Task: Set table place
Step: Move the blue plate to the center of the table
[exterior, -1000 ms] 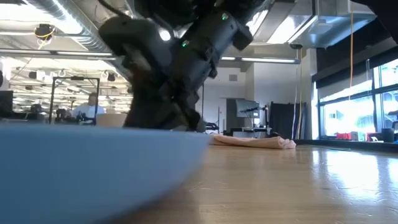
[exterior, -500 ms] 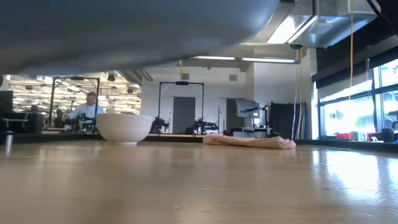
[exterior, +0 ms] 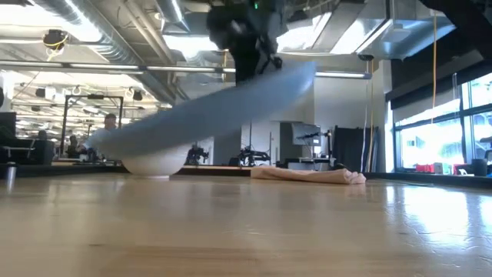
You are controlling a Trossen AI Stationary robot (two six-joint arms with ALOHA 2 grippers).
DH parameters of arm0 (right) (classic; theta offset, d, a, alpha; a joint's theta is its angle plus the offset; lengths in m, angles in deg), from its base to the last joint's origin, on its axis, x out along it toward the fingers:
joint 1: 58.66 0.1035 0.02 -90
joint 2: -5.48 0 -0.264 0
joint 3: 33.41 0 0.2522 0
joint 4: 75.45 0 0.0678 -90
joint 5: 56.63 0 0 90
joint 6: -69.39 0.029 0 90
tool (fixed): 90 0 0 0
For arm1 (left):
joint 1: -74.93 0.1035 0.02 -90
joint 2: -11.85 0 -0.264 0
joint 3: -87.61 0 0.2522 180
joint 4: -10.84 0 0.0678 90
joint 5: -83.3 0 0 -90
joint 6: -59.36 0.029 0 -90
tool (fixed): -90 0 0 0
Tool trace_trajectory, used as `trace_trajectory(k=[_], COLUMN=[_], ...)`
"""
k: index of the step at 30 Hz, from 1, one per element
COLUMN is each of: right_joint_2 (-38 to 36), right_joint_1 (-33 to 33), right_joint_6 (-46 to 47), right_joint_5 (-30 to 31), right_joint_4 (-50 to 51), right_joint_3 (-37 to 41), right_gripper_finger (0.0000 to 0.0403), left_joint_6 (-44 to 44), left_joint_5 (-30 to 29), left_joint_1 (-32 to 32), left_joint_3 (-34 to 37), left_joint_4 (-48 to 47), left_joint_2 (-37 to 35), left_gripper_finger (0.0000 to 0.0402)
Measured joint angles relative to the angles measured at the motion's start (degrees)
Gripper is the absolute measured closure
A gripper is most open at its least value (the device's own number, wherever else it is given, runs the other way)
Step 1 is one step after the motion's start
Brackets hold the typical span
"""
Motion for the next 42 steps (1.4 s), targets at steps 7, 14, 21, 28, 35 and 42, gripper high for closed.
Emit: trace_trajectory(k=[7, 14, 21, 28, 35, 42], right_joint_2=[-0.05, -0.09, -0.17, -0.17, -0.39, -0.28], right_joint_1=[-1.39, -1.26, -1.06, -0.69, 0.34, 0.73], right_joint_6=[-0.32, 0.79, 3.21, 2.71, 4.41, 4.43], right_joint_5=[-0.68, -1.16, -1.24, -0.31, 0.28, 0.34], right_joint_4=[-5.4, -10.64, -17.47, -20.91, -25.24, -25.1], right_joint_3=[7.74, 16.0, 23.09, 25.54, 29.66, 30.01], right_gripper_finger=[0.0396, 0.0397, 0.0397, 0.0399, 0.0379, 0.0375], left_joint_6=[0.02, 0.07, 0.07, 0.09, 0.07, 0.04], left_joint_5=[-0.02, -1.11, -3.19, -5.5, -6.62, -7.67], left_joint_1=[0.0, 0.0, 0.0, 0.0, 0.0, 0.0], left_joint_3=[0.0, 0.0, 0.0, 0.0, 0.0, 0.01], left_joint_4=[0.0, 0.0, 0.0, 0.0, 0.0, 0.01], left_joint_2=[0.0, 0.0, 0.0, 0.0, 0.0, 0.0], left_gripper_finger=[0.0319, 0.0319, 0.0319, 0.0319, 0.0319, 0.0319])
